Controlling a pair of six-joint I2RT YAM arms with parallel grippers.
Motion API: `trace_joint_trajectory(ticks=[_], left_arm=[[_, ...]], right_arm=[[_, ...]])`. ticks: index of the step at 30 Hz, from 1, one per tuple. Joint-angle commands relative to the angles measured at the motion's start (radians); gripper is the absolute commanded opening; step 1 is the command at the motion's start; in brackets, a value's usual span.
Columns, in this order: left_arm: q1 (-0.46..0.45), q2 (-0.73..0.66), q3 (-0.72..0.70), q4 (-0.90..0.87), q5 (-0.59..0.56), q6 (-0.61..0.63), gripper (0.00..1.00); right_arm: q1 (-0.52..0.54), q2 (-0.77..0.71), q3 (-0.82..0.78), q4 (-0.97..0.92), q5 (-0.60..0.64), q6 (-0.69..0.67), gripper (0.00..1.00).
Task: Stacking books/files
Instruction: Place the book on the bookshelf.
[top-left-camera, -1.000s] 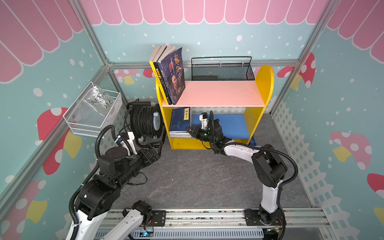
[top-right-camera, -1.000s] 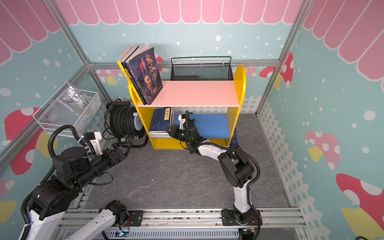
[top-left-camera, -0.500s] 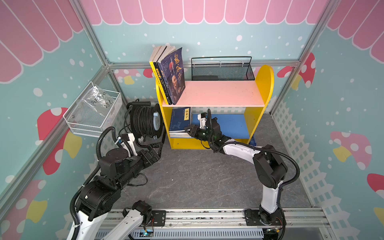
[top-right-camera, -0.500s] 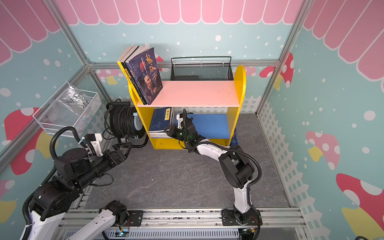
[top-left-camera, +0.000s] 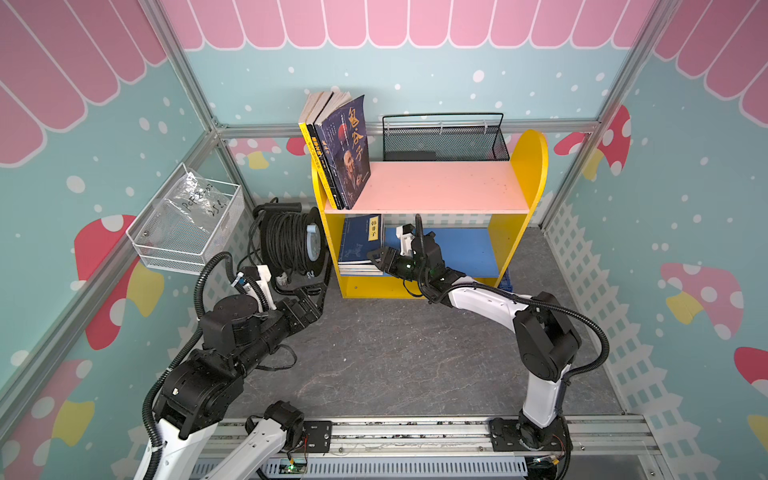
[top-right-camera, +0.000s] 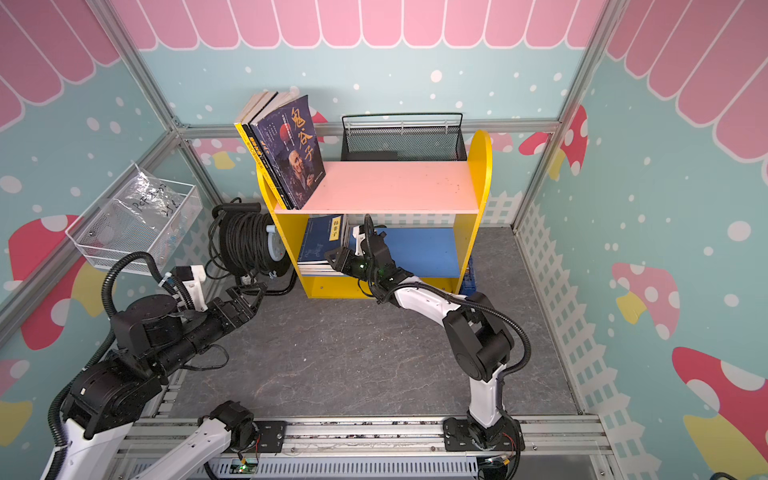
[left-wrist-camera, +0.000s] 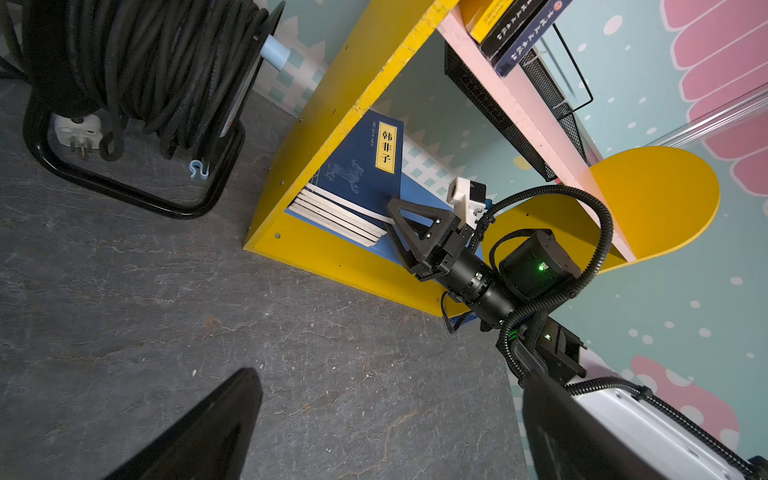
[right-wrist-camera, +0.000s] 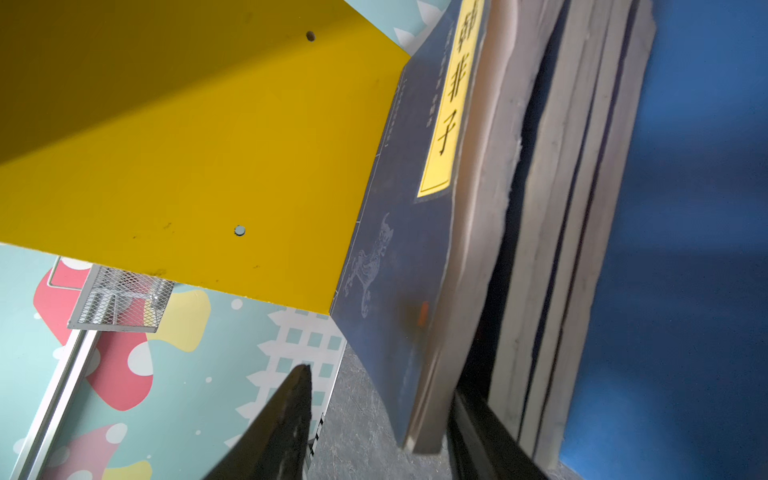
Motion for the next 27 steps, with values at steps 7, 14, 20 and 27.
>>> trace_joint_trajectory(ticks=[7,14,20,27], left_arm=[[0.006,0.022,0.006,0.022,0.005,0.018,0.99],[0.006,0.048,0.015,0.023,0.002,0.032,0.99],[0.006,0.073,0.026,0.031,-0.006,0.049,0.99],[0.006,0.097,0.027,0.037,-0.028,0.074,0.99]], right_arm=[[0.006,-0.024,0.013,-0.102,0.035,0.009,0.68],[0.008,-0.06,0.012,-0.171,0.074,-0.009,0.82],[0.007,-0.125,-0.039,-0.206,0.093,-0.027,0.87],[0.007,-0.242,-0.108,-0.326,0.197,-0.117,0.95]])
